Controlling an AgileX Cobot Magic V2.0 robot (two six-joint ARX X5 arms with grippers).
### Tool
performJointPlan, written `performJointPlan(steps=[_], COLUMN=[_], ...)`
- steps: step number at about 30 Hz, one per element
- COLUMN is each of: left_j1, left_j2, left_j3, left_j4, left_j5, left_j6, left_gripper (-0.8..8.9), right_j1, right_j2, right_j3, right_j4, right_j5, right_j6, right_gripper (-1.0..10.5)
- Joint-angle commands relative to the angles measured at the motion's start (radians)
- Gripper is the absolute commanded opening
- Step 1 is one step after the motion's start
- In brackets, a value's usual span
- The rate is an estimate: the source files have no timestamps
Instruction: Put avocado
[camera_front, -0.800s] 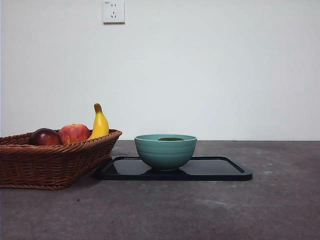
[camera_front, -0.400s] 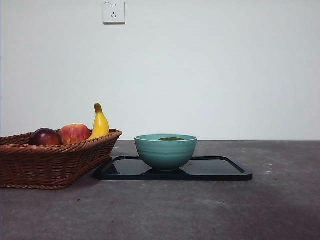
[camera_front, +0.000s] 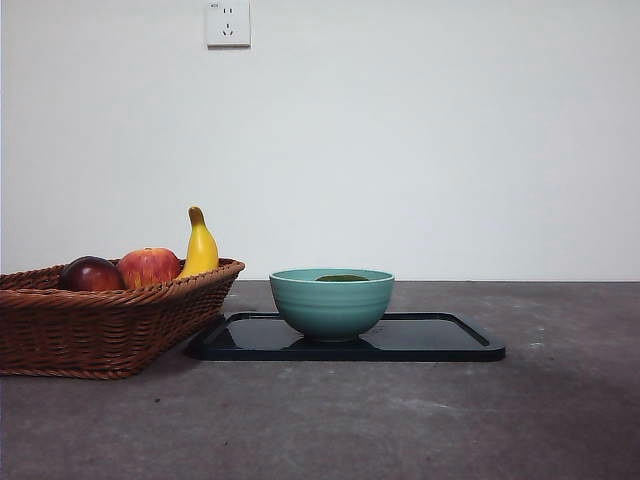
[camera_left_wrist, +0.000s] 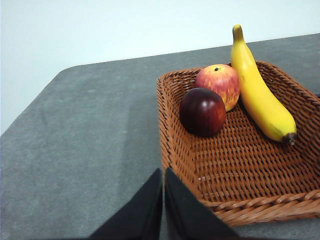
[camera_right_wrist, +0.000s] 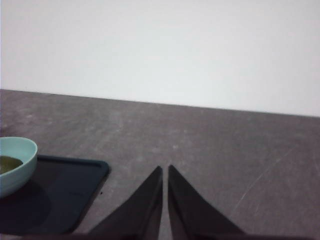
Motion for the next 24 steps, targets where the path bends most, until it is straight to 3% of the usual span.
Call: performJointPlan(steps=[1, 5, 13, 24], left_j1=[0.002, 0.002, 0.002, 0.002], left_j2=[-0.002, -0.002, -0.002, -0.002], left_j3=[-0.02, -0.02, -0.02, -0.02], left_j4=[-0.01, -0.01, -0.01, -0.01], left_j5=[0.001, 0.001, 0.001, 0.001], left_j6=[-0.002, -0.002, -0.002, -0.003], left_gripper=[0.08, 0.08, 0.08, 0.08], right_j1=[-0.001, -0.001, -0.008, -0.008], right_j2=[-0.013, -0.025, -0.025, -0.025], right_j3=[-0.019, -0.05, -0.05, -0.049], right_j4=[0.014, -0.002, -0.165, -0.148], right_j5=[0.003, 0.003, 0.049, 0.05], right_j6=[0.042, 0.082, 0.079, 0.082], right_gripper=[0.1, 0.1, 0.1, 0.1])
